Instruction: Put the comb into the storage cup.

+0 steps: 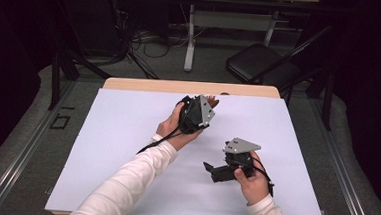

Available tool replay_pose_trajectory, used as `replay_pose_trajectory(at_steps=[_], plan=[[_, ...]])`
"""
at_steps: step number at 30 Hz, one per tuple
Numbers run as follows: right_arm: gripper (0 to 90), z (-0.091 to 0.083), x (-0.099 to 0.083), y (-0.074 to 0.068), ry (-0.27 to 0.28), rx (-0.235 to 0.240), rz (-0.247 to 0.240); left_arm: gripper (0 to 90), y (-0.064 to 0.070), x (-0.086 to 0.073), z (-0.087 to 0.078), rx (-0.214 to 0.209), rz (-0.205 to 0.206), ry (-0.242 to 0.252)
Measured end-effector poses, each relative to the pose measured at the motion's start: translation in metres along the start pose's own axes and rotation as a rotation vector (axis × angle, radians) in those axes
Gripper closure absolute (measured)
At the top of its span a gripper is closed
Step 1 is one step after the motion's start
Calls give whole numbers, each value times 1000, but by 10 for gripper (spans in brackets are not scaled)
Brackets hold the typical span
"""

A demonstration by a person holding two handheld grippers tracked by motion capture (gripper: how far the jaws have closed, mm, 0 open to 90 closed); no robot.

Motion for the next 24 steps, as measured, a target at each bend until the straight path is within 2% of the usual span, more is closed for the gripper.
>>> replay_pose_trajectory(at_steps=[8, 24], plan=[[0, 0, 0, 0, -2, 1, 2, 353, -1, 0, 0, 17, -7, 7], [0, 1, 0, -1, -2, 0, 0, 199, -5, -1, -1, 24, -30, 25]])
Point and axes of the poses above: each handheld gripper's, and its own axes: z roughly forward along the jaws, x roughly out of its top, y roughly to its right, the point moved 2 cm from there along z, roughly forward along the jaws, and after that the axes turned 4 degrees about x, right-handed, at the moved point
